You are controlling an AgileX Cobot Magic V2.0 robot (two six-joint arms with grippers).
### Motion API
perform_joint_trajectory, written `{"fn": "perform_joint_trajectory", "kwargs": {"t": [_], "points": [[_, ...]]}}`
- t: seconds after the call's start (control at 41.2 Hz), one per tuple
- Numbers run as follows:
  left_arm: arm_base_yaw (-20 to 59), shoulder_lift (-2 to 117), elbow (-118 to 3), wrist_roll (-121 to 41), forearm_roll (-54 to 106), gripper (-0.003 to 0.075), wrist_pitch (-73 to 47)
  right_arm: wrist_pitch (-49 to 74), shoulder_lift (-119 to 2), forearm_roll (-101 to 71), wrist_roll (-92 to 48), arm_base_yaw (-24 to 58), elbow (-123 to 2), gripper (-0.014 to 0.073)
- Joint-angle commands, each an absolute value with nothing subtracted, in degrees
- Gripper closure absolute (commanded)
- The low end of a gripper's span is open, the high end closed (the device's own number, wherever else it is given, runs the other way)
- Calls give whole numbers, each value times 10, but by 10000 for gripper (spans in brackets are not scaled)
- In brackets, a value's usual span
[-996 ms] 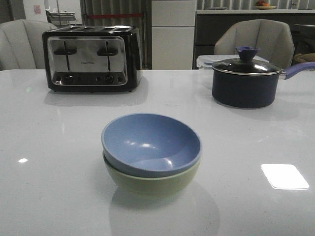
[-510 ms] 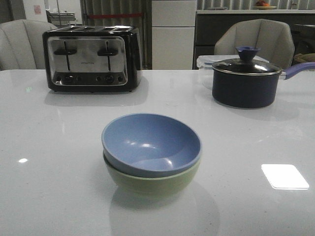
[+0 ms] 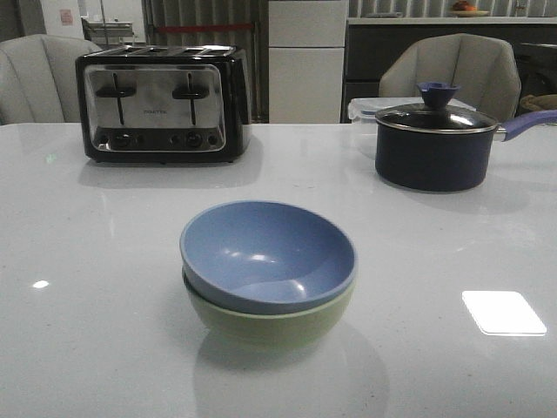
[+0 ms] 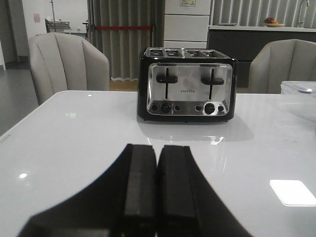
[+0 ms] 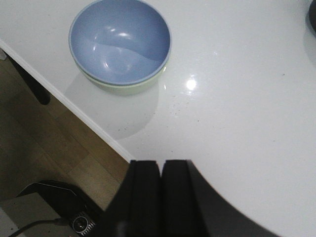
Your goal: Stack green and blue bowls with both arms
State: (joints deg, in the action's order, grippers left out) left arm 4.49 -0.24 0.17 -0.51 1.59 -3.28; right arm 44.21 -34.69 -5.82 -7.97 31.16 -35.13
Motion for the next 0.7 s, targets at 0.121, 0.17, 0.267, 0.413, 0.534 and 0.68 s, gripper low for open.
{"fn": "perform_joint_trajectory", "kwargs": {"t": [0.121,0.17,0.267,0.413,0.534,0.68], "points": [[41,-13,4,-6,20,627,20,406,-347,-57,-85,312,-366,538],[41,-13,5,-11,20,627,25,406,-347,-57,-85,312,-366,538],[41,-15,5,-44,20,627,48,406,-347,-57,-85,312,-366,538],[38,-15,5,-57,21,627,65,406,-347,-57,-85,312,-366,538],[28,-15,5,-56,22,627,65,406,-347,-57,-85,312,-366,538],[28,-15,5,-56,22,627,63,406,-347,-57,-85,312,-366,538]]}}
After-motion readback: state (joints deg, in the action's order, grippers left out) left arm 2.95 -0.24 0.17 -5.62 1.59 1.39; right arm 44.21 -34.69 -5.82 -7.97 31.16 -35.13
